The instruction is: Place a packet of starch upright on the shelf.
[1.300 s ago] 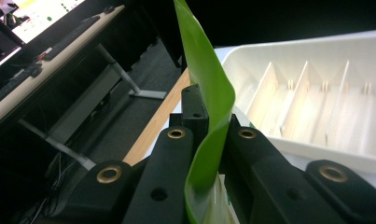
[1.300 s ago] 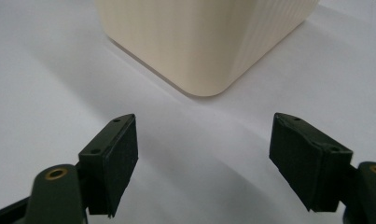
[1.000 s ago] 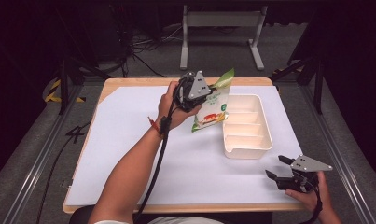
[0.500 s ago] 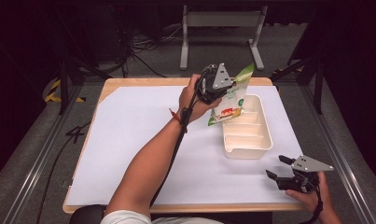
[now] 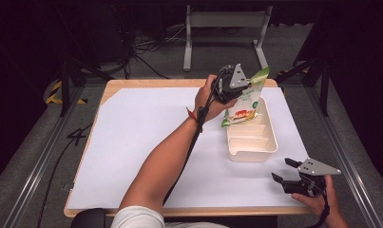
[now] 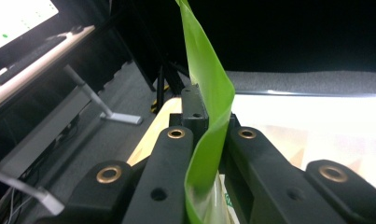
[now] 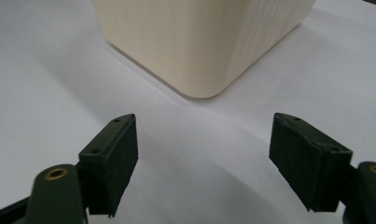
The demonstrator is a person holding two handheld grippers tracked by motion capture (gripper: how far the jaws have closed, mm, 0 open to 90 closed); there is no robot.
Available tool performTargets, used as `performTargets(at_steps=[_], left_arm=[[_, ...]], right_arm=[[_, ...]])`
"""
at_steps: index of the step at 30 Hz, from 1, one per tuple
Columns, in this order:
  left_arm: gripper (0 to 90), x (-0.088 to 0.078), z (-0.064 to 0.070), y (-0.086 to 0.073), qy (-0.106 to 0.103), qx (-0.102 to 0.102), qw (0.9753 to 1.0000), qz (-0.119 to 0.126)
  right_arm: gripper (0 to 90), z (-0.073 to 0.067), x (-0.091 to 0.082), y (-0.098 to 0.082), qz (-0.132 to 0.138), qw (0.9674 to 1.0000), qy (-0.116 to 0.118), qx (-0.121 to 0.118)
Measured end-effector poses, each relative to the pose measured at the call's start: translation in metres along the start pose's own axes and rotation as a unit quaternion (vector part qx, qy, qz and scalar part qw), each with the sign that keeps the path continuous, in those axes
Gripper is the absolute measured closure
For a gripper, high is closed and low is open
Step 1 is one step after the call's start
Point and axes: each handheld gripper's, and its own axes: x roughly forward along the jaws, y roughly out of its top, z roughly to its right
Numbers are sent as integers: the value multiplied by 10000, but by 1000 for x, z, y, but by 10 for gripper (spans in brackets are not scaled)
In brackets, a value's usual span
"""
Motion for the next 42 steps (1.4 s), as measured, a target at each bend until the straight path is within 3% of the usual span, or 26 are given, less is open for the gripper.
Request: performTargets(at_steps=[7, 10, 15, 19, 24, 28, 37, 42], left_arm=[[893, 17, 2, 1, -137, 1, 9999, 90], [893, 22, 4, 1, -82, 104, 9999, 79], [892, 26, 6, -1, -218, 38, 9996, 162], [892, 26, 6, -7, -276, -103, 9993, 246], [892, 20, 4, -10, -382, -29, 9991, 193], [891, 12, 3, -14, -641, -101, 9975, 291], [889, 19, 6, -20, -606, -160, 9977, 249], [889, 17, 0, -22, -789, -286, 9962, 227]], right_arm=[[236, 0, 1, 0, -14, 10000, 37, 10], [235, 1, 1, -1, -7, 10000, 37, 22], [235, 0, 2, 0, -11, 10000, 62, -7], [235, 0, 2, 0, -23, 10000, 63, -1], [235, -1, 2, 0, -30, 10000, 70, -24], [235, 0, 2, 0, -46, 10000, 64, -6], [235, -2, 4, 0, -74, 9999, 87, -36], [234, -2, 4, 0, -101, 9999, 102, -43]])
